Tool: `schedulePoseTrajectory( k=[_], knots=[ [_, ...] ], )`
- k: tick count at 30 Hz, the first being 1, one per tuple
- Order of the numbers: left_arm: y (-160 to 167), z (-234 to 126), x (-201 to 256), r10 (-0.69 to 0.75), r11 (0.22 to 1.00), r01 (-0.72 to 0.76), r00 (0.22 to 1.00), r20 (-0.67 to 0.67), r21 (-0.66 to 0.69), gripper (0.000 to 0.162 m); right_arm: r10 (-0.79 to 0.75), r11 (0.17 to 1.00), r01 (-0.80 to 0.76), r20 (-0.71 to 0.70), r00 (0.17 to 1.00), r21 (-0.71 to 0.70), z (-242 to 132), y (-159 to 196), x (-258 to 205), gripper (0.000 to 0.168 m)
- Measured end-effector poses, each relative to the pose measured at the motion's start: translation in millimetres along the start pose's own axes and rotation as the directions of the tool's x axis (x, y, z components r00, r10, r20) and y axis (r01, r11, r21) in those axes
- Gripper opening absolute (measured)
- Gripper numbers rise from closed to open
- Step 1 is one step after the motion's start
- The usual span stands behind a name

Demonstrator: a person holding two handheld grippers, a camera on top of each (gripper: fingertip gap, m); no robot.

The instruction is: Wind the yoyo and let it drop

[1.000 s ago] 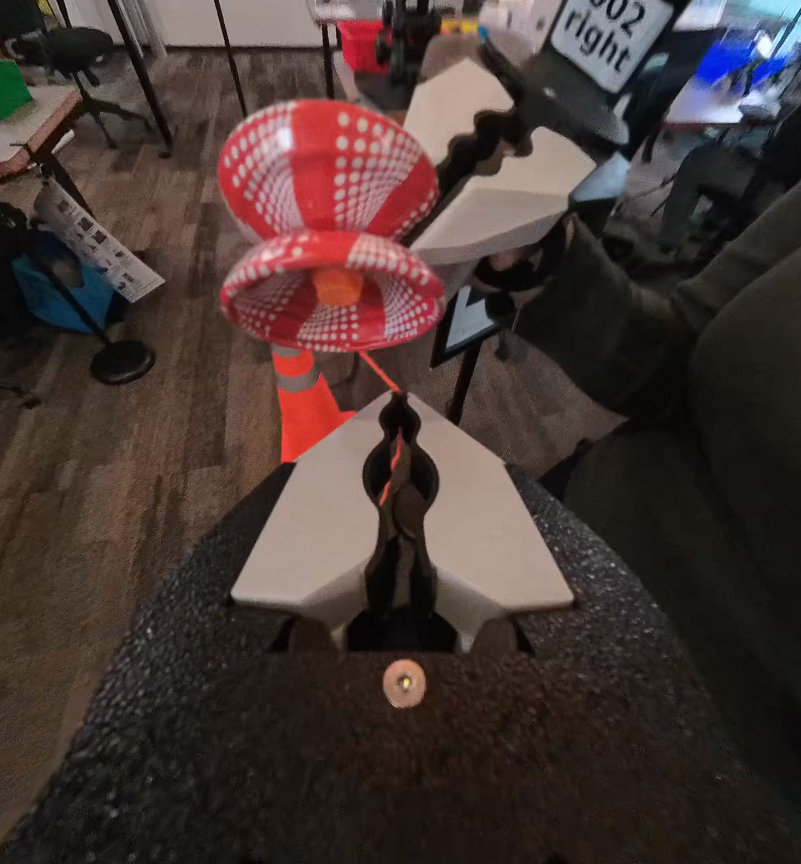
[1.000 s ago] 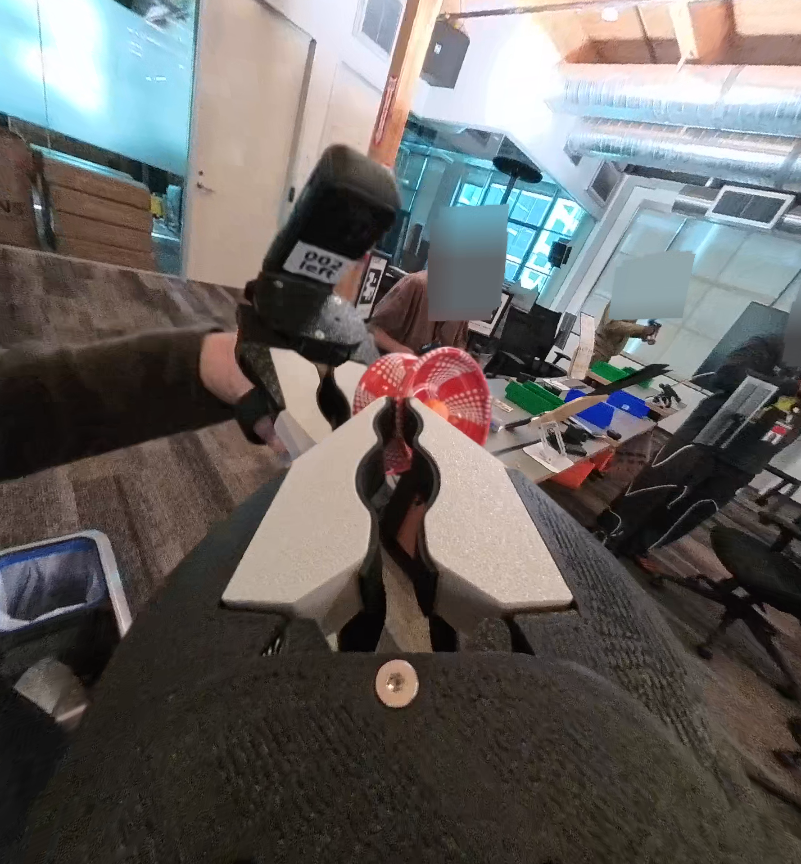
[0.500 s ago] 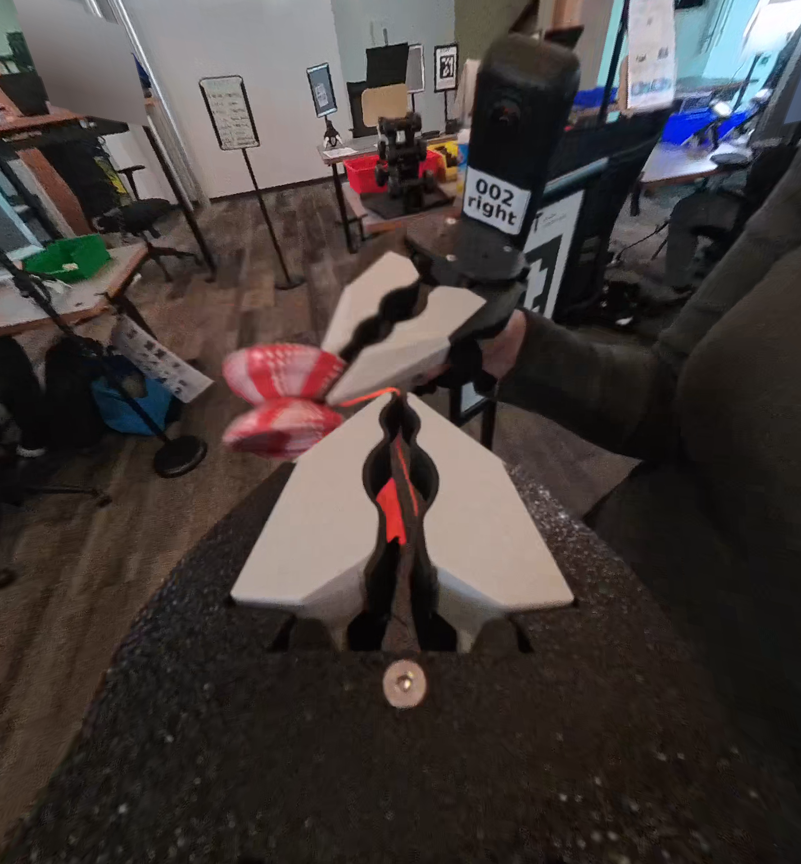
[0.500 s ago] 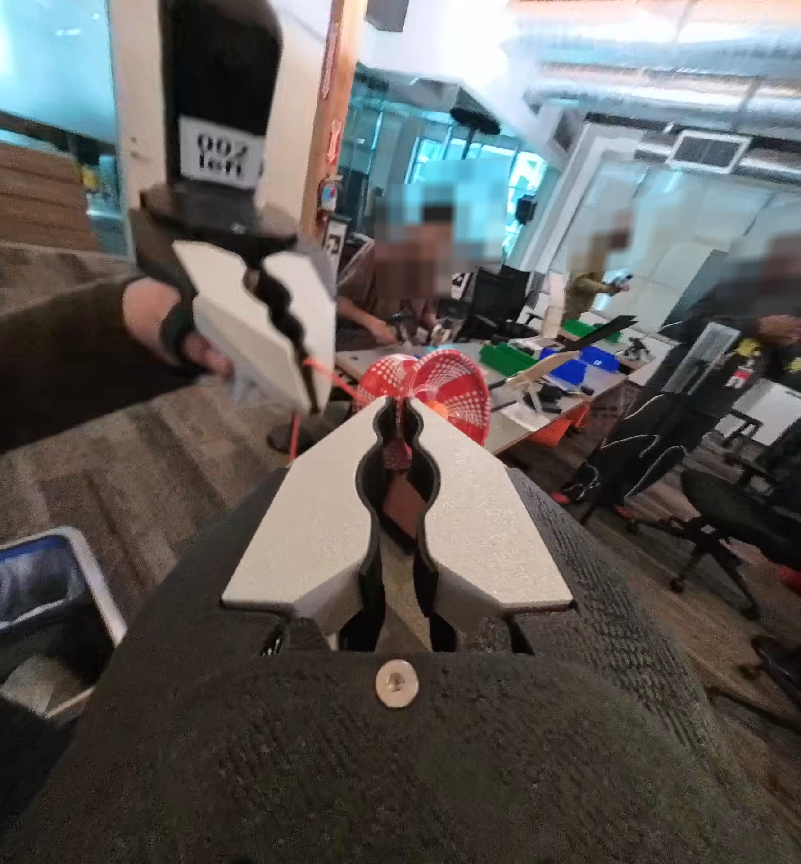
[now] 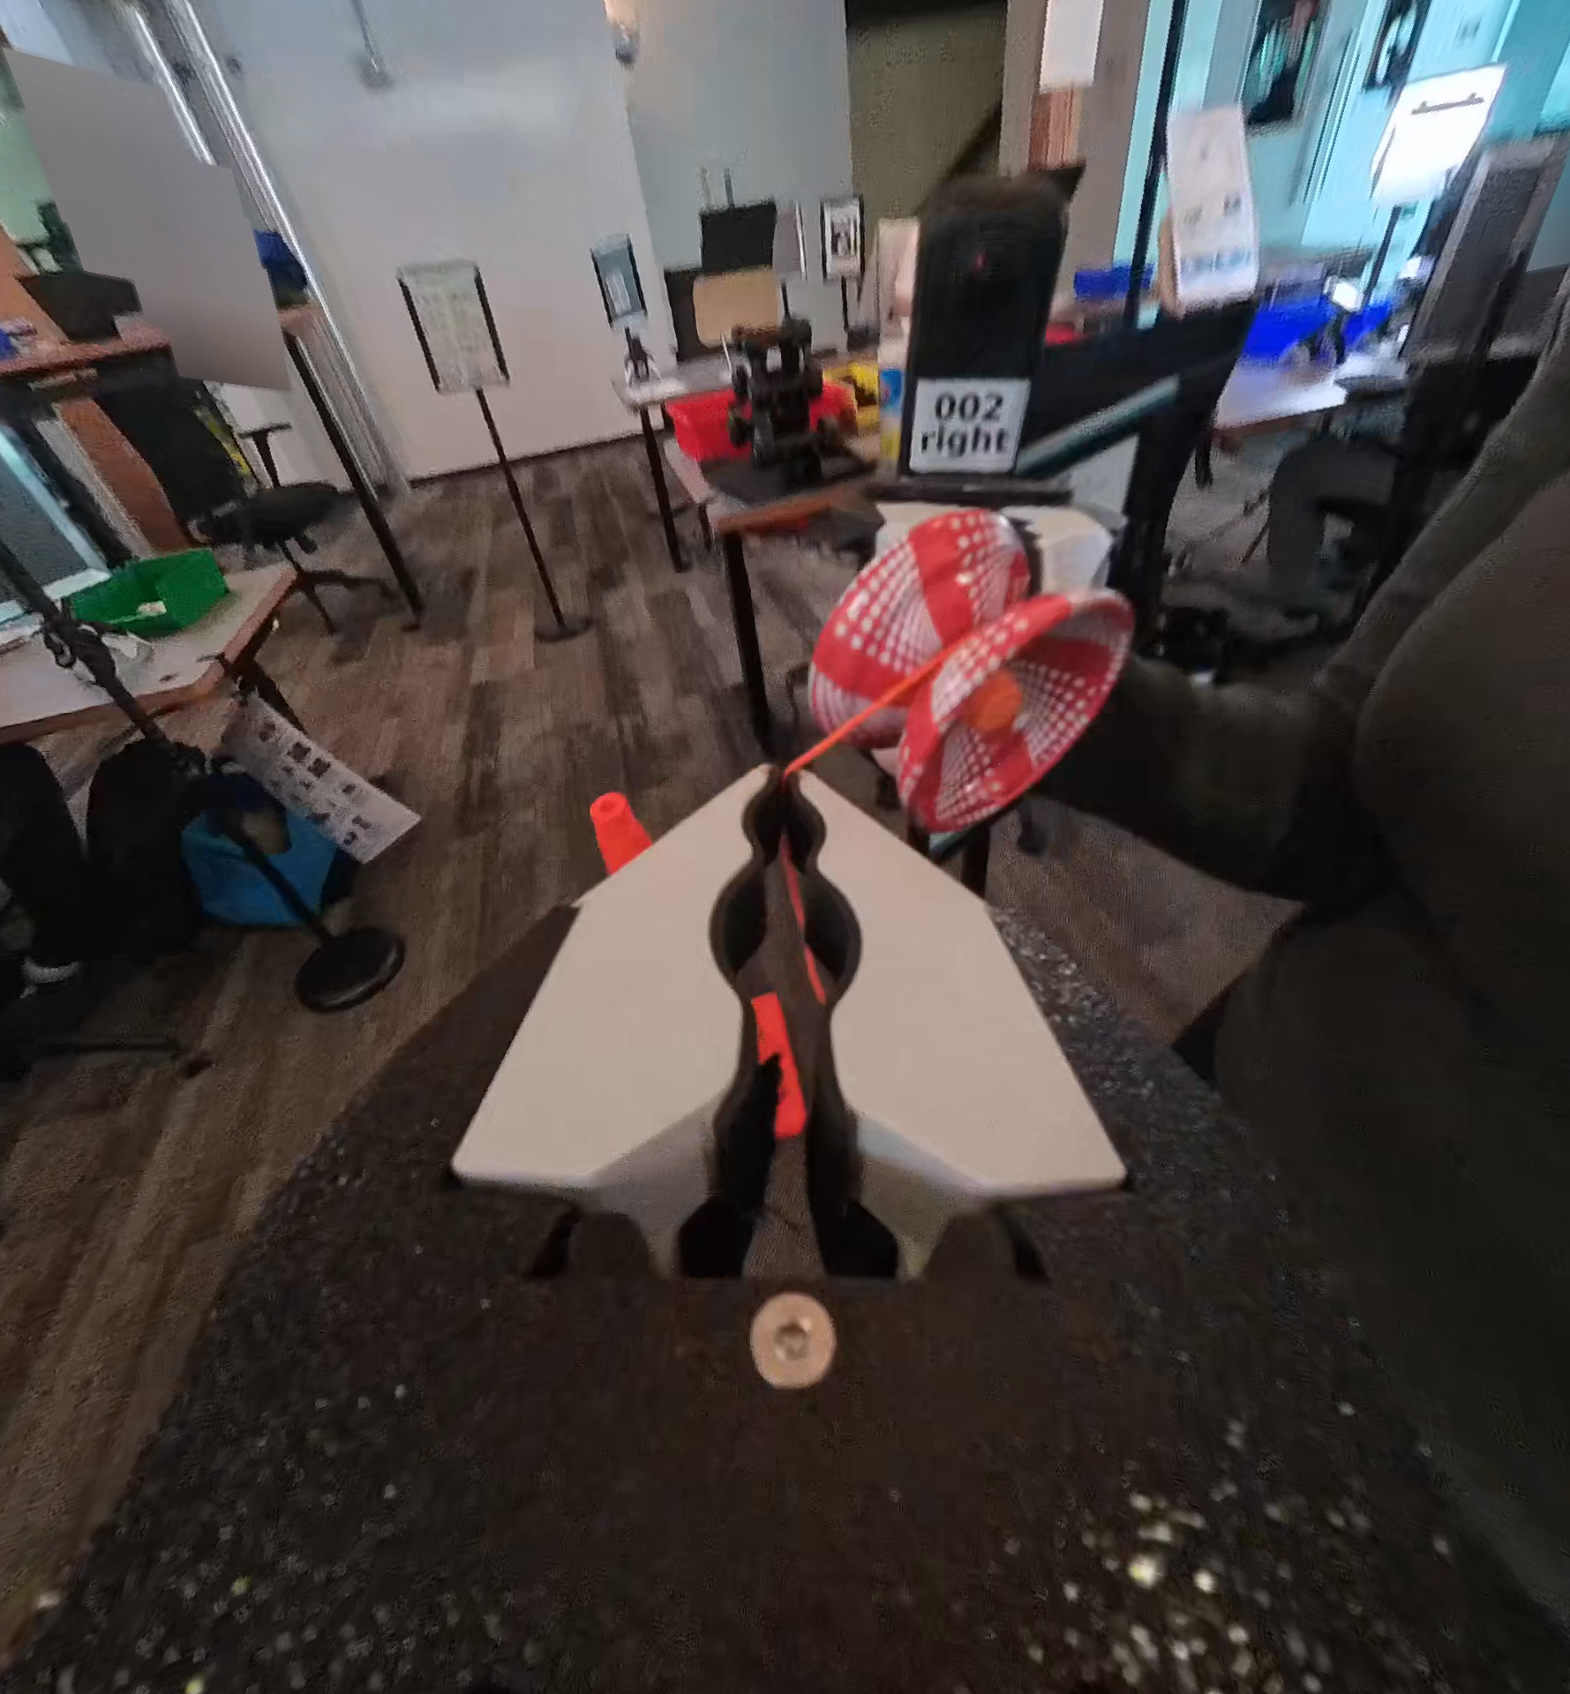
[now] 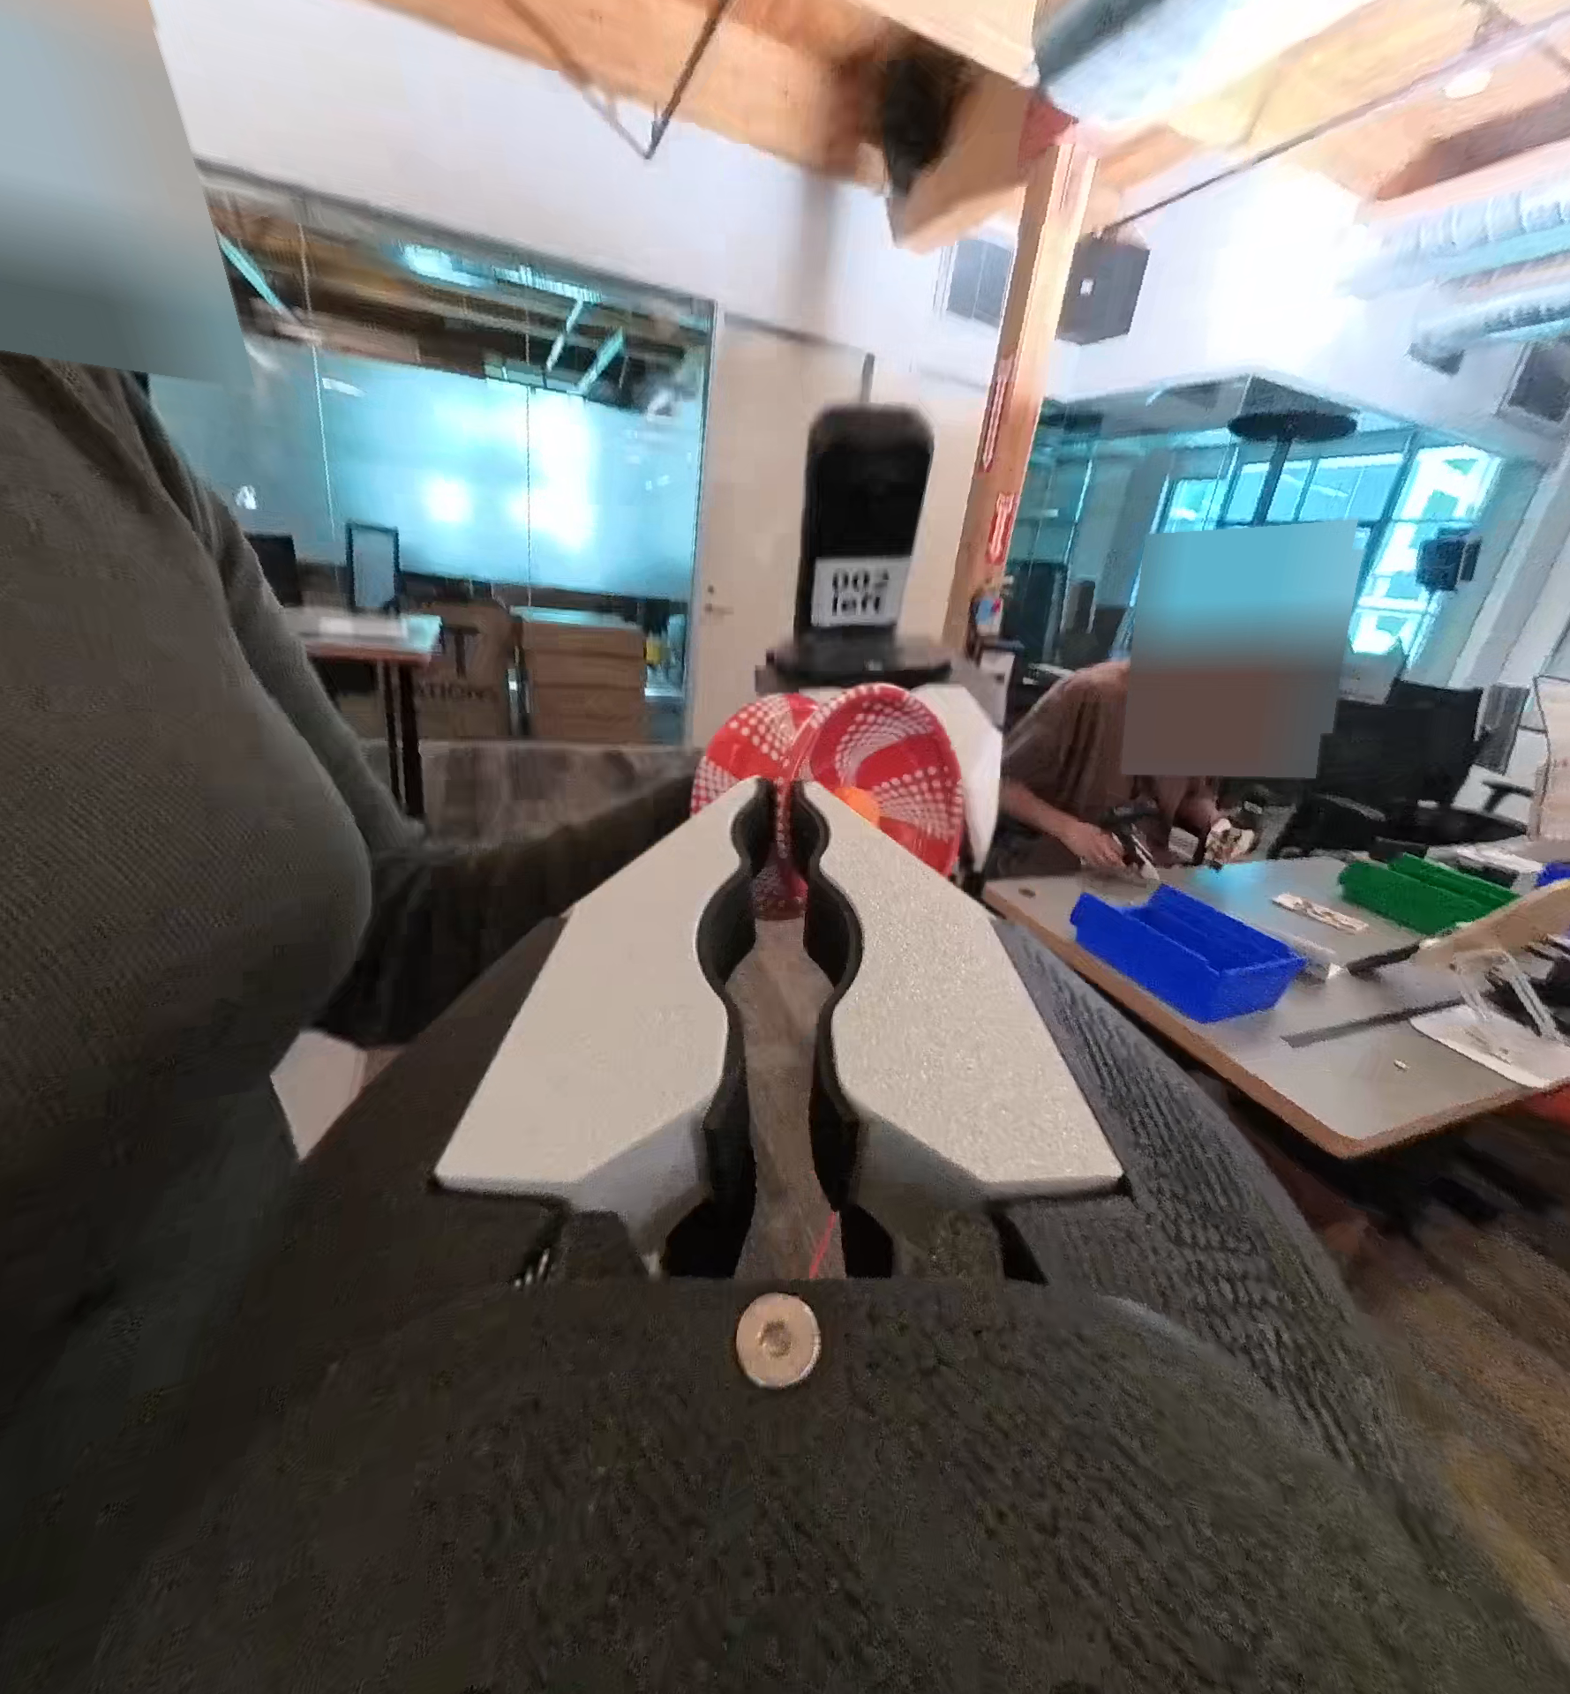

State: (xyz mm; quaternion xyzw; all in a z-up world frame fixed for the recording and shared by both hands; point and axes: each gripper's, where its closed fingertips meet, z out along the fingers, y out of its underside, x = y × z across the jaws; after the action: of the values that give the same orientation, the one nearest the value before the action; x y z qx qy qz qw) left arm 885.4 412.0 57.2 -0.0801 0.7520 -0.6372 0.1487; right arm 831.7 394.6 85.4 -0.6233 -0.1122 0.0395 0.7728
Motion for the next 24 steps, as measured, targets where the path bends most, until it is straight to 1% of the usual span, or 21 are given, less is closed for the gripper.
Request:
schedulePoseTrajectory(
  k=[2,3,5,6,8,10,12,13,15,17,18,21,24],
  knots=[
    [-3,3,3,-0.074,0.989,0.079,0.996,-0.039,0.124,0.0,0.012,0.996,-0.01,-0.022,1.0,0.094,-3,-17,3,0.001],
    [-1,8,8,-0.11,0.981,0.122,0.991,-0.081,0.154,0.0,-0.005,0.994,0.01,-0.043,0.999,0.109,-4,-22,5,0.001],
    [8,26,16,-0.178,0.97,0.196,0.976,-0.128,0.143,0.004,-0.058,0.99,0.074,-0.128,0.99,0.12,-5,-30,13,0.001],
    [14,36,25,-0.196,0.969,0.217,0.966,-0.167,0.122,0.0,-0.077,0.987,0.097,-0.154,0.985,0.126,-6,-33,14,0.001],
    [24,53,45,-0.217,0.97,0.235,0.952,-0.216,0.058,0.0,-0.12,0.978,0.156,-0.242,0.963,0.139,-9,-40,20,0.001],
    [35,59,69,-0.185,0.983,0.184,0.945,-0.269,-0.03,0.0,-0.18,0.974,0.215,-0.333,0.926,0.07,-15,-36,31,0.001],
    [34,56,82,-0.129,0.991,0.113,0.951,-0.282,-0.073,0.0,-0.261,0.965,0.249,-0.398,0.879,-0.083,-24,-20,43,0.001],
    [26,52,83,-0.087,0.996,0.076,0.959,-0.271,-0.053,0.0,-0.305,0.952,0.258,-0.418,0.856,-0.167,-29,-11,49,0.001],
    [-1,40,82,-0.012,0.999,0.019,0.973,-0.232,0.027,0.0,-0.38,0.912,0.259,-0.415,0.827,-0.319,-37,10,55,0.001],
    [-28,25,73,0.049,0.994,-0.032,0.986,-0.159,0.108,0.0,-0.412,0.881,0.247,-0.398,0.819,-0.404,-41,23,56,0.001],
    [-37,18,67,0.067,0.991,-0.053,0.992,-0.111,0.127,0.0,-0.411,0.88,0.244,-0.397,0.821,-0.407,-41,25,55,0.001],
    [-59,1,53,0.114,0.977,-0.115,0.993,0.017,0.179,0.0,-0.347,0.92,0.229,-0.384,0.856,-0.319,-37,19,47,0.001],
    [-72,-10,32,0.128,0.967,-0.161,0.978,0.167,0.197,0.0,-0.352,0.909,0.229,-0.351,0.868,-0.347,-37,24,42,0.001]
  ],
)
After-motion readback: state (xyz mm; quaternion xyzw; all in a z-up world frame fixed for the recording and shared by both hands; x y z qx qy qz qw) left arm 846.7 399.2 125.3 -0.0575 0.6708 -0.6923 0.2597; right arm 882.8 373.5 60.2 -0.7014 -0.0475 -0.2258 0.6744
